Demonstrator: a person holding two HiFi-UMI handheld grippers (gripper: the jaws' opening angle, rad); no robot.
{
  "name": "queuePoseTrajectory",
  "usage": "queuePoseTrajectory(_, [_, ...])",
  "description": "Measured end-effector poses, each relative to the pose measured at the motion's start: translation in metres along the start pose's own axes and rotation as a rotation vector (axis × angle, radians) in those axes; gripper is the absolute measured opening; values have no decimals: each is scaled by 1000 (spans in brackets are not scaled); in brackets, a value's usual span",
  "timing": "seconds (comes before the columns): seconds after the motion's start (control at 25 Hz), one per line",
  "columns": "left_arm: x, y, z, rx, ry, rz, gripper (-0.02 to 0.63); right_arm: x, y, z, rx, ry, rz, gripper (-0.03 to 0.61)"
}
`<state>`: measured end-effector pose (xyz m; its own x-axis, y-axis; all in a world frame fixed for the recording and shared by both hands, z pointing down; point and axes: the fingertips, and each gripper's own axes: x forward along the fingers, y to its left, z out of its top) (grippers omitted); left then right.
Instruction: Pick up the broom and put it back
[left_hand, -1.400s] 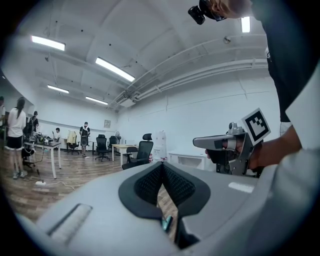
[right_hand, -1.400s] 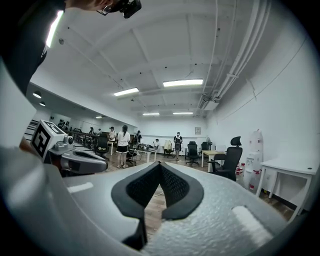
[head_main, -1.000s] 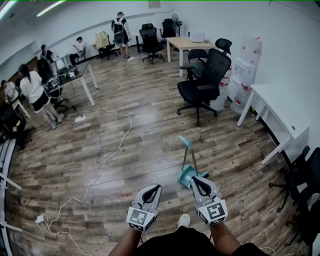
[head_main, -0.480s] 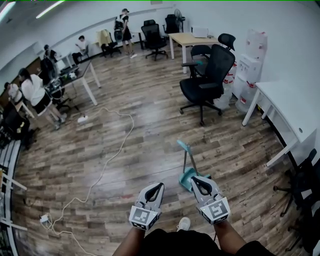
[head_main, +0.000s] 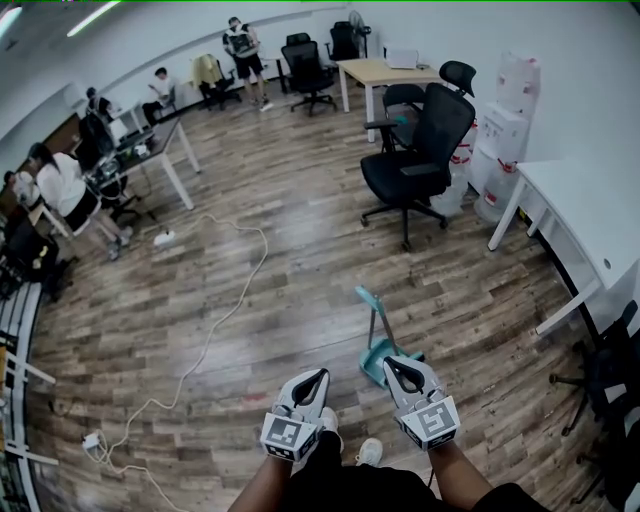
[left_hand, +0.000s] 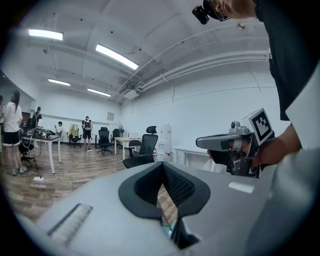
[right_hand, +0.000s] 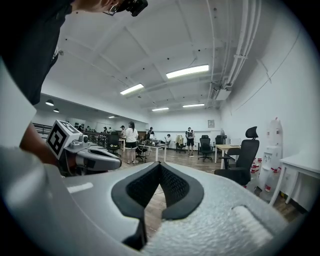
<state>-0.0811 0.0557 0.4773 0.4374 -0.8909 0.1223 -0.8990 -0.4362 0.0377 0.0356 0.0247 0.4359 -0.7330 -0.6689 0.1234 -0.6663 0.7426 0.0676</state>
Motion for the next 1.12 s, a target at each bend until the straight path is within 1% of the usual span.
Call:
queuePoseTrajectory(0.28, [33,41,6,13,-2,-36,20,49,-17,6,-18,-5,-24,3])
queuePoseTrajectory(0.44, [50,66,6,27,10,-57,20,77,-30,-14,7,37,-55,3])
queuePoseTrajectory(0.6, [60,90,2,22,26,-75,20,101,-36,-30,34,59,-74,3])
queuePoseTrajectory(0.76, [71,113,-1,29,28,-85,20,118,-39,-39,44,93,-106,3])
queuePoseTrajectory(0.92, [80,131,-2,-5,31,-85,19,128,-41,-47,50,117,-130,3])
queuePoseTrajectory(1.0, [85,137,-2,-1,28,-83,19,130,-44,-49,50,127,-137,3])
queuePoseTrajectory(1.12, [90,137,-7,-9,45,-85,18,131,-50,-55,52,151,-145,3])
